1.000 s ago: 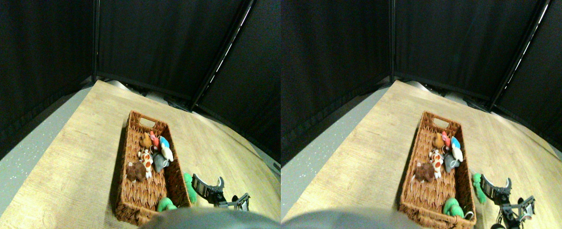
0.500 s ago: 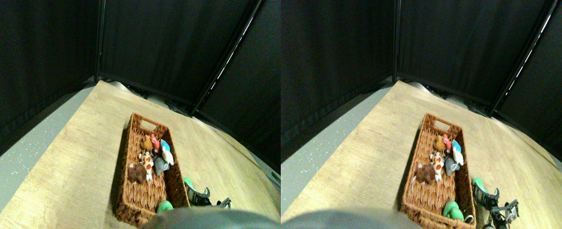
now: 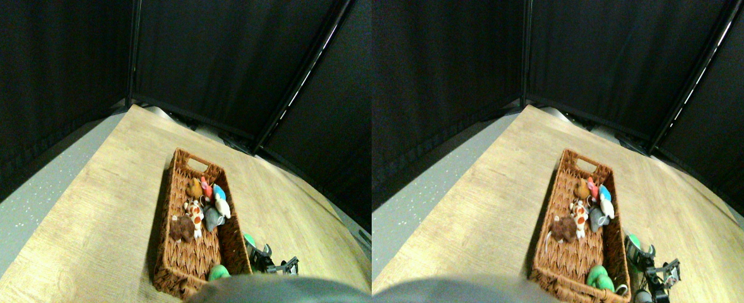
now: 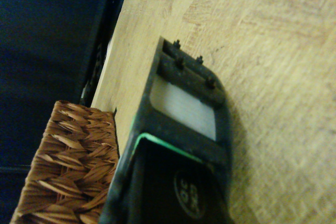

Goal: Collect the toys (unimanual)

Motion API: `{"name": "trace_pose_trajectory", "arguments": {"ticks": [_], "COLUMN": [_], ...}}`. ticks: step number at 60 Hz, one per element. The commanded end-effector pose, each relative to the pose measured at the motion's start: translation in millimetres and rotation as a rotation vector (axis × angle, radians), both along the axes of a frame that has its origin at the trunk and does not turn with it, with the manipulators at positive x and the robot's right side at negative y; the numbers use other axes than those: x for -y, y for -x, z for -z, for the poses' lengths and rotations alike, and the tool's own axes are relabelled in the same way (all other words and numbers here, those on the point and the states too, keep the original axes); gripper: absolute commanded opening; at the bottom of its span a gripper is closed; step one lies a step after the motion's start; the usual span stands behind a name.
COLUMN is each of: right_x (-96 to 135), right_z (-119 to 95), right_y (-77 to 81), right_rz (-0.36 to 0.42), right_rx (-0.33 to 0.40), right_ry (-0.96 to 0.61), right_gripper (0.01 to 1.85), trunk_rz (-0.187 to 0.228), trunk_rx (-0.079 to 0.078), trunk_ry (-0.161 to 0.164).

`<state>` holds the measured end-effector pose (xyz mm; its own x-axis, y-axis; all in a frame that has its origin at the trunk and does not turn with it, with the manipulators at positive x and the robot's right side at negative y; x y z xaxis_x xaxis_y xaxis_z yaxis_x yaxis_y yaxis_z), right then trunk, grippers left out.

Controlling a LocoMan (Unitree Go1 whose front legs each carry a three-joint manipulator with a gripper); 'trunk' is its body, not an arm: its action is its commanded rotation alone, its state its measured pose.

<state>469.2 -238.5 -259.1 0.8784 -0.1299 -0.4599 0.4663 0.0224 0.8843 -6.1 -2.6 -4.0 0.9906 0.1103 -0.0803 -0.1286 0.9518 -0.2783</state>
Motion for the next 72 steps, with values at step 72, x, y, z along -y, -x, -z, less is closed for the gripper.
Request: {"name": "trace_pose_trajectory", "arguments": {"ticks": [72], "right_x": [-61], "right_z": [-125], "right_y": [-23.0], "right_rz": [-0.243], "right_rx": [0.241], "right_ry": [0.249], "right_gripper": [0.06], "trunk_rz": [-0.046], "trunk_rx": [0.025], "trunk_ry": [0.056]}}
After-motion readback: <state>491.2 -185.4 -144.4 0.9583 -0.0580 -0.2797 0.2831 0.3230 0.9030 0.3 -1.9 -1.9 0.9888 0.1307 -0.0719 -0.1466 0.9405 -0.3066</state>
